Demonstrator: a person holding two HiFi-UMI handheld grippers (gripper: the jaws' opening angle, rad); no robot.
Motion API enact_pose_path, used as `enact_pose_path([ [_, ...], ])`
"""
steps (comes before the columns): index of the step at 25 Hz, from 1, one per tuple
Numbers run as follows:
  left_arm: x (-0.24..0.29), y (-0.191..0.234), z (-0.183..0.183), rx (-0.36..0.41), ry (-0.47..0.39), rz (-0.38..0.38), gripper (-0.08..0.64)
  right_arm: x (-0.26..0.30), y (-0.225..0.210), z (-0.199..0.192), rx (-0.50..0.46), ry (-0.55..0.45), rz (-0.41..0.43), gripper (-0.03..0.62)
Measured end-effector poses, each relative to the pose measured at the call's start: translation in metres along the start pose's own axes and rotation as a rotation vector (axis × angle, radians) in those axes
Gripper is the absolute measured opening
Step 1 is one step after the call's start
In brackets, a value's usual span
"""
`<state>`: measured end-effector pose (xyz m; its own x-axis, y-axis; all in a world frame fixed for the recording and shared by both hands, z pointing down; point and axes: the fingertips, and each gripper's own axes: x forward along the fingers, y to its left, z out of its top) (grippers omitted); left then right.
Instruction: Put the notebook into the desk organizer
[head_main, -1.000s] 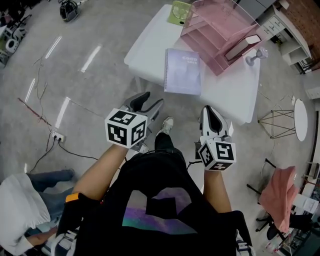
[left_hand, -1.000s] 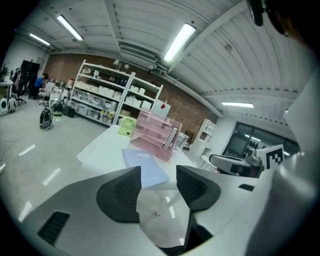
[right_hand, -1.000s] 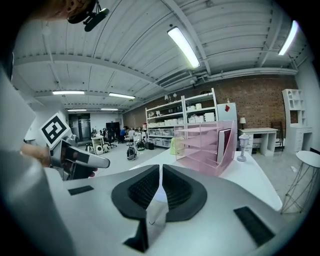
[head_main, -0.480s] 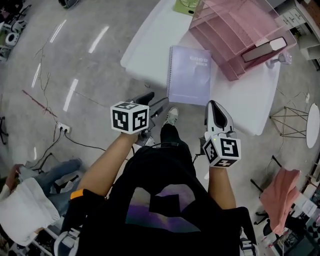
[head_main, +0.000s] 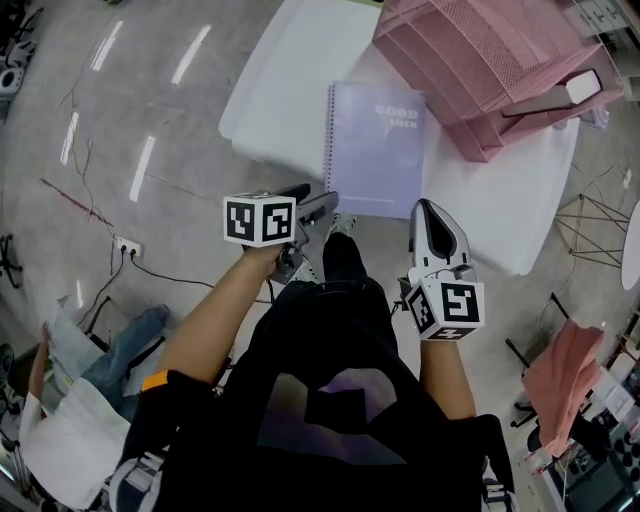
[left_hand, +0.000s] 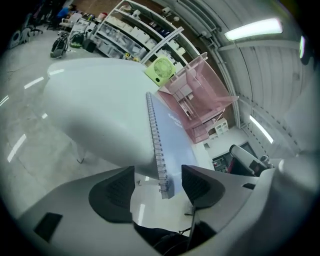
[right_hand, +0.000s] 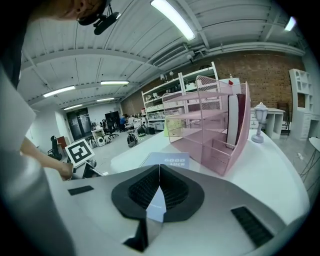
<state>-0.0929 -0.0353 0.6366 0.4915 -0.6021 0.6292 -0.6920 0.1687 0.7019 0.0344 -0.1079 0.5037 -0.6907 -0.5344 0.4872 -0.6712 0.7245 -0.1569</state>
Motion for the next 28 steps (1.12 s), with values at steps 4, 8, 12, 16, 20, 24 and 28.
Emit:
enact_pose_path([
  [4,0.015,-0.003,-0.005,-0.027,0.052,-0.039,0.279,0.006,-0.006,-0.003,0.007,0.010,-0.004,0.014],
  [8,0.023,-0.011,-0.012,-0.047,0.097,-0.069,0.278,0.011,-0.012,-0.008,0.019,0.025,-0.008,0.014],
  [12,0.029,-0.021,-0.014,-0.051,0.135,-0.089,0.267,0.017,-0.016,-0.012,0.038,0.037,-0.008,0.014],
  [16,0.028,-0.020,-0.013,-0.091,0.157,-0.056,0.142,0.022,-0.024,-0.014,0.060,0.048,-0.005,0.014],
  [20,0.025,-0.027,-0.009,-0.107,0.182,-0.041,0.106,0.027,-0.036,-0.018,0.089,0.069,0.015,0.014],
  [24,0.019,-0.039,-0.004,-0.122,0.194,-0.028,0.063,0.033,-0.049,-0.019,0.117,0.093,0.044,0.023],
  [28,0.011,-0.055,0.006,-0.180,0.180,-0.061,0.037,0.041,-0.058,-0.025,0.174,0.135,0.101,0.132],
])
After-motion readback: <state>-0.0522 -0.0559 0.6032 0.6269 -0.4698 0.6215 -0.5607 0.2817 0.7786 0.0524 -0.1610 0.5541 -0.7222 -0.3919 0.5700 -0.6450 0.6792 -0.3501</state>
